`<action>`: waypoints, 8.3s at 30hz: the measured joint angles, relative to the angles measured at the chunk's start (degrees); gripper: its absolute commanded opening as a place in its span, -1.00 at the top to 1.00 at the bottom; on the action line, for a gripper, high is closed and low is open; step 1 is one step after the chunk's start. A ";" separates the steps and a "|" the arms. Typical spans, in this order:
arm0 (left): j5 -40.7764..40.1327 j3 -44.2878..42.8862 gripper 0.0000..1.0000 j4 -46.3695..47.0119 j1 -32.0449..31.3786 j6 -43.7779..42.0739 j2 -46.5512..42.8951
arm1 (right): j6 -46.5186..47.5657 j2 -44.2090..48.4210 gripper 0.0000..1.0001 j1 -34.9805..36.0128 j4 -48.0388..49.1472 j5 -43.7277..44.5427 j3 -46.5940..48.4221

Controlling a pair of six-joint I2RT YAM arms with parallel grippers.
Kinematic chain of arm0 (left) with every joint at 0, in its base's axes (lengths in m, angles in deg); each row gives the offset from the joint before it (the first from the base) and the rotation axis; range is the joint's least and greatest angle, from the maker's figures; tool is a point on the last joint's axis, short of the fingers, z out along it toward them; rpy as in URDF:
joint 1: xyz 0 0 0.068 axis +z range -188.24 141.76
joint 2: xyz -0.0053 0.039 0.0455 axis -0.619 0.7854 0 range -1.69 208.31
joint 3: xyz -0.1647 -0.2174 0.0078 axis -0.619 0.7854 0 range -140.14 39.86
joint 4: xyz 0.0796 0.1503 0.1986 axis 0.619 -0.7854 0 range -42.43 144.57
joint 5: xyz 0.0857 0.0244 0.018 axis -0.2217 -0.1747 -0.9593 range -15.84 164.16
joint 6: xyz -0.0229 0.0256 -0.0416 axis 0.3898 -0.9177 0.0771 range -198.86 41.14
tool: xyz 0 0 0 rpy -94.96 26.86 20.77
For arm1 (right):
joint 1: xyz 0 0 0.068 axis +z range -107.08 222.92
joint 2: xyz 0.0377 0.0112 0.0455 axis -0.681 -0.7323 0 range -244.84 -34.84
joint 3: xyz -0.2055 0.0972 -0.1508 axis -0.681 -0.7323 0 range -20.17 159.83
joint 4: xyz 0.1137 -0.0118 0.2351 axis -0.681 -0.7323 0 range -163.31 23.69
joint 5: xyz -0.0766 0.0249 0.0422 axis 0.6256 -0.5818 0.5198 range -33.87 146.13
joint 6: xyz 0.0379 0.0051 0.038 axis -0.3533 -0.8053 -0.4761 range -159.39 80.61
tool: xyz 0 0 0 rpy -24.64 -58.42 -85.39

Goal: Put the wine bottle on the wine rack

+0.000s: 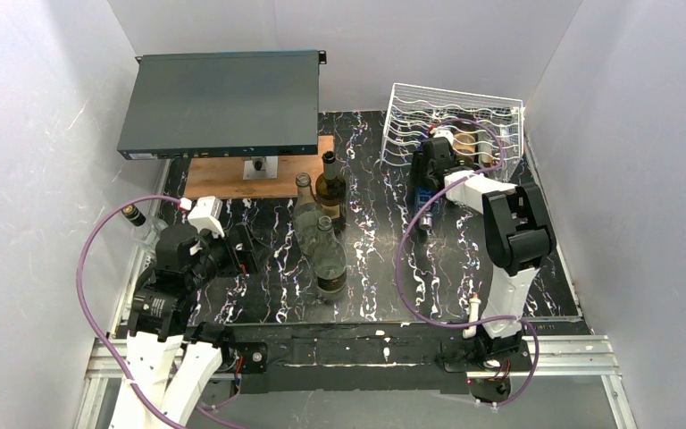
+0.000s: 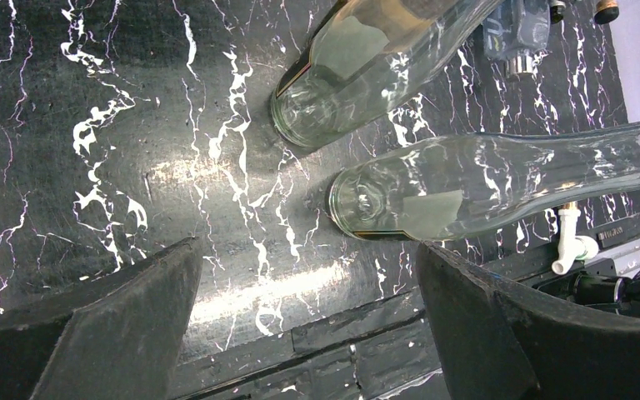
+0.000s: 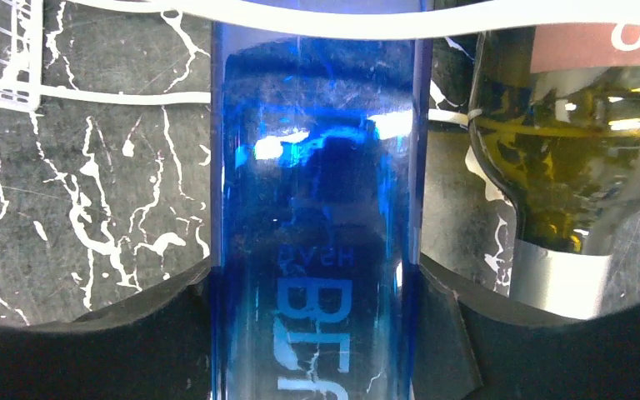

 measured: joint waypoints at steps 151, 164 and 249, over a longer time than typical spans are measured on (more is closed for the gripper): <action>1.09 0.00 -0.99 0.09 -0.02 -0.02 -3.13 | -8.41 -0.07 -0.09 -2.71 7.78 -6.51 -4.85; 1.36 0.00 -0.99 0.09 -0.02 -0.04 -3.10 | -6.84 9.29 -0.74 -4.11 3.96 -4.90 -8.39; 0.68 0.00 -0.99 0.09 0.00 -0.02 -2.34 | -3.67 35.58 -0.91 8.52 -11.39 -41.79 0.76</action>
